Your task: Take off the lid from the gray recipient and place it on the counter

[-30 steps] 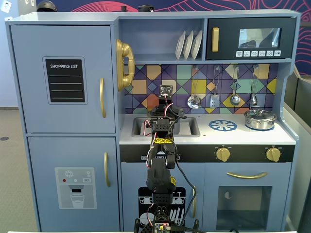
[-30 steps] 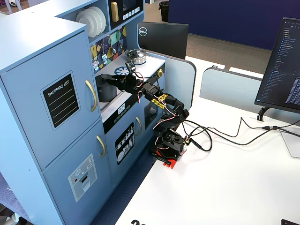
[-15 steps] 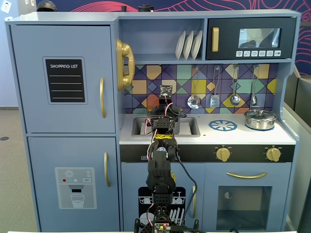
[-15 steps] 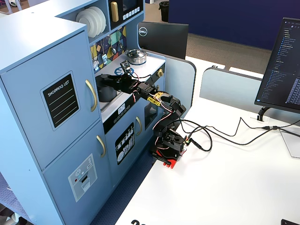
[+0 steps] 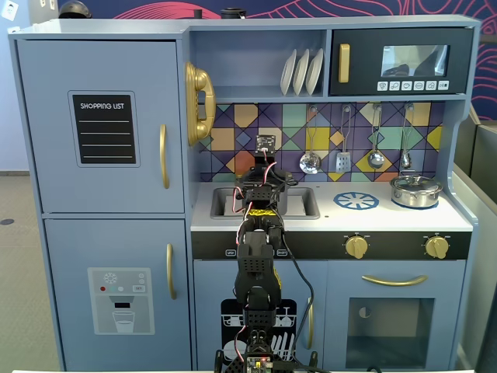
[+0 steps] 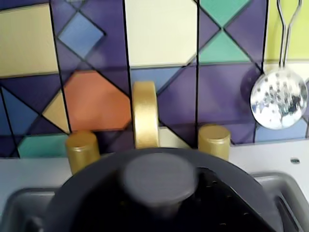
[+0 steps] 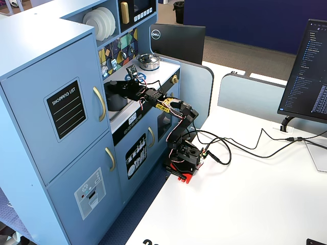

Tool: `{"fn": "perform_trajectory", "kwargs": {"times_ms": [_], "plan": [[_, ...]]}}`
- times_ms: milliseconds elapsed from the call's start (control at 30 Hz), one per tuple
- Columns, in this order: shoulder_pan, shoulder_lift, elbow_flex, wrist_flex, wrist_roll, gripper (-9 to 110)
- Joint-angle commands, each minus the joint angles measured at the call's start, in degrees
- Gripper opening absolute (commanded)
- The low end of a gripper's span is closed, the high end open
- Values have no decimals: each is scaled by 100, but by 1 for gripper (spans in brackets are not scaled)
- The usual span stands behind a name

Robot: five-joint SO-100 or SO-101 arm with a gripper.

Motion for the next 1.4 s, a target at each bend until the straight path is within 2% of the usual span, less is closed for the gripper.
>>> {"fn": "perform_trajectory", "kwargs": {"times_ms": [0, 333, 600, 1033, 1367], "plan": [[-88, -18, -519, -308, -26, 0], [-9, 97, -932, -422, -211, 0], [835, 299, -861, -492, -158, 0], [2602, 9, -88, -1512, 97, 0], [3041, -501, 861, -2531, 62, 0]]}}
